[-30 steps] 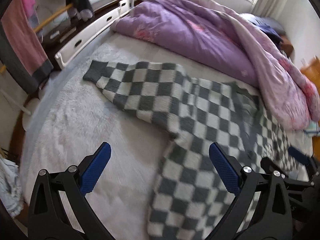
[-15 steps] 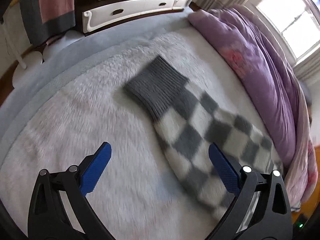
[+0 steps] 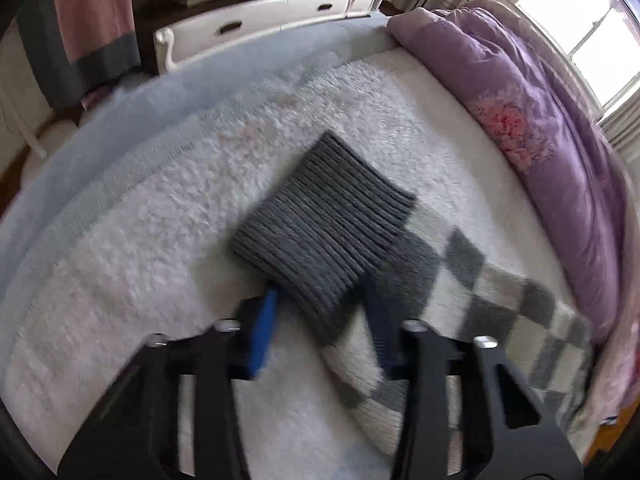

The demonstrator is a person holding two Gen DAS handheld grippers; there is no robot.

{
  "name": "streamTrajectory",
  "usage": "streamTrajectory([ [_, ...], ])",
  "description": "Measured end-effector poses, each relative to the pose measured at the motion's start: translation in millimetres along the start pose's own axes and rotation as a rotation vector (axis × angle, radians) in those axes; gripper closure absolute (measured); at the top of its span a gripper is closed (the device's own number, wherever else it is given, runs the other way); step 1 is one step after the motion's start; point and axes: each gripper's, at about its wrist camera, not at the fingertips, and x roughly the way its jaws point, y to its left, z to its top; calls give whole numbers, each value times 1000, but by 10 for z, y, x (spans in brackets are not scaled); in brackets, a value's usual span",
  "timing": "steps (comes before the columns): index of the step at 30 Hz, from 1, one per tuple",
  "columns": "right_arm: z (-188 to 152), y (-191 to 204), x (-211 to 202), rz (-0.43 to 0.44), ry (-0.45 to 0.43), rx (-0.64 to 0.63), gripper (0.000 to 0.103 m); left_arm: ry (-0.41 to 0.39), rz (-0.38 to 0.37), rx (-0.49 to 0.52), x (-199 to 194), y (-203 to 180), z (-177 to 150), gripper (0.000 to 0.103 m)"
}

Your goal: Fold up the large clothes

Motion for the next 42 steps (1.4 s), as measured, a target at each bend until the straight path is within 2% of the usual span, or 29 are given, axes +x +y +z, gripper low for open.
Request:
streamTrajectory([
  [3, 2, 56, 18, 35, 8, -6, 86, -39, -8, 15, -98, 16, 6, 91],
  [9, 19, -12, 157, 60, 54, 80, 90, -178, -65, 35, -851, -46, -37, 93],
  [14, 42, -33, 314, 52, 85, 92, 93, -307, -124, 110, -1632, -376, -90, 93],
  [16, 75, -83, 286, 77, 103, 106, 93, -350, -173, 146, -1953, -639, -154, 93],
  [18, 86, -166, 175, 140, 98, 117, 93, -372, -209, 188, -2190, -957, -243, 93],
  [21, 52, -476, -304, 192, 10, 115, 93, -407, -270, 261, -2510, -1574, -491, 93],
  [24, -57, -929, -837, 165, -61, 110, 93, -410, -342, 326, -2657, -2295, -830, 93],
  [28, -249, -1765, -1579, 19, -137, 97, 88, -338, -408, 438, -2491, -3360, -1498, 93],
  [31, -406, -2525, -2138, -101, -183, 122, 73, -277, -426, 522, -2250, -4078, -2086, 93],
  [32, -467, -2790, -2335, -141, -196, 139, 58, -261, -424, 544, -2174, -4253, -2244, 93],
  [33, -534, -3045, -2496, -169, -201, 150, 52, -250, -414, 575, -2080, -4443, -2460, 93],
  [34, -596, -3281, -2609, -190, -206, 160, 52, -225, -383, 615, -1929, -4673, -2707, 93],
  [36, -669, -3725, -2881, -241, -208, 176, 52, -142, -385, 616, -1668, -4899, -3023, 93],
  [37, -706, -3979, -3039, -268, -214, 200, 52, -117, -366, 648, -1511, -5065, -3238, 93],
  [42, -849, -5016, -3694, -368, -236, 314, 51, -12, -273, 754, -854, -5512, -3952, 93],
])
